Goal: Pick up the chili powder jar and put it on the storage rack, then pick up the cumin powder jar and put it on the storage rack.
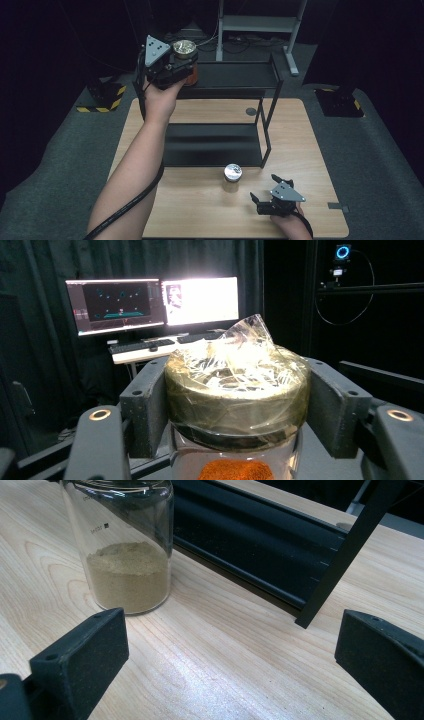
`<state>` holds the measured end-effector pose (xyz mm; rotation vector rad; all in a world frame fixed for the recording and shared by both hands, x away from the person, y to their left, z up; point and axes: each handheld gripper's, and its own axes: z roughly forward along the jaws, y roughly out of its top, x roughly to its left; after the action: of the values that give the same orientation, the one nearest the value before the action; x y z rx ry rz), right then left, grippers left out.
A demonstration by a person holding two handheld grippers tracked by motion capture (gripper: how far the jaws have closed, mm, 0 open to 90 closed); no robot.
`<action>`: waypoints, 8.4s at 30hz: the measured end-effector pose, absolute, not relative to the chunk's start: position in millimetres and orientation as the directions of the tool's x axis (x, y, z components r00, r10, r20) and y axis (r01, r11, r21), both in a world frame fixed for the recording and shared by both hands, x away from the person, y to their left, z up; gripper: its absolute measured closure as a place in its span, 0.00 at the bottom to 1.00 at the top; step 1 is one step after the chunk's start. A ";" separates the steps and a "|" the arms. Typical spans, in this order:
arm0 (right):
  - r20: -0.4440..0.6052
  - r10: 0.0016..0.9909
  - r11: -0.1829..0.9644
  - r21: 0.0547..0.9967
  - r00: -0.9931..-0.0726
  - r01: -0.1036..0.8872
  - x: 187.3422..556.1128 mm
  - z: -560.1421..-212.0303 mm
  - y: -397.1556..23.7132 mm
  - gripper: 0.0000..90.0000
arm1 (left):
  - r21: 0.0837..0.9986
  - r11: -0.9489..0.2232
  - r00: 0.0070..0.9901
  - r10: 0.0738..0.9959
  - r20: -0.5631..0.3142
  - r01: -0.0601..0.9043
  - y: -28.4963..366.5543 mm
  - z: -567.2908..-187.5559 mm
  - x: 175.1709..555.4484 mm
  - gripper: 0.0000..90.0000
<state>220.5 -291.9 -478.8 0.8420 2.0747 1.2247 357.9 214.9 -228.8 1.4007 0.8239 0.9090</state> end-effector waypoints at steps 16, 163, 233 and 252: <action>-0.160 0.758 0.377 0.899 -0.632 0.224 220.4 -479.0 -292.3 0.00 | 1.000 -0.012 0.448 0.894 0.021 -0.023 217.6 -233.1 364.2 0.37; -0.189 0.764 0.399 0.890 -0.617 0.221 217.5 -478.4 -284.5 0.00 | 0.764 -0.557 0.553 0.767 0.325 0.324 204.3 -468.4 202.9 0.01; -0.050 0.727 0.197 0.971 -0.685 0.138 242.2 -479.0 -221.9 0.27 | 0.797 -0.512 0.579 0.771 0.264 0.319 219.3 -468.7 204.6 0.01; -0.018 0.732 0.140 0.982 -0.681 0.124 243.1 -490.7 -228.0 0.38 | 0.799 -0.512 0.581 0.770 0.263 0.317 220.0 -468.6 204.4 0.01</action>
<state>243.1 -228.0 -490.7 0.8183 1.9171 1.5758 204.4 220.0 -468.6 2.0887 0.8623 0.8026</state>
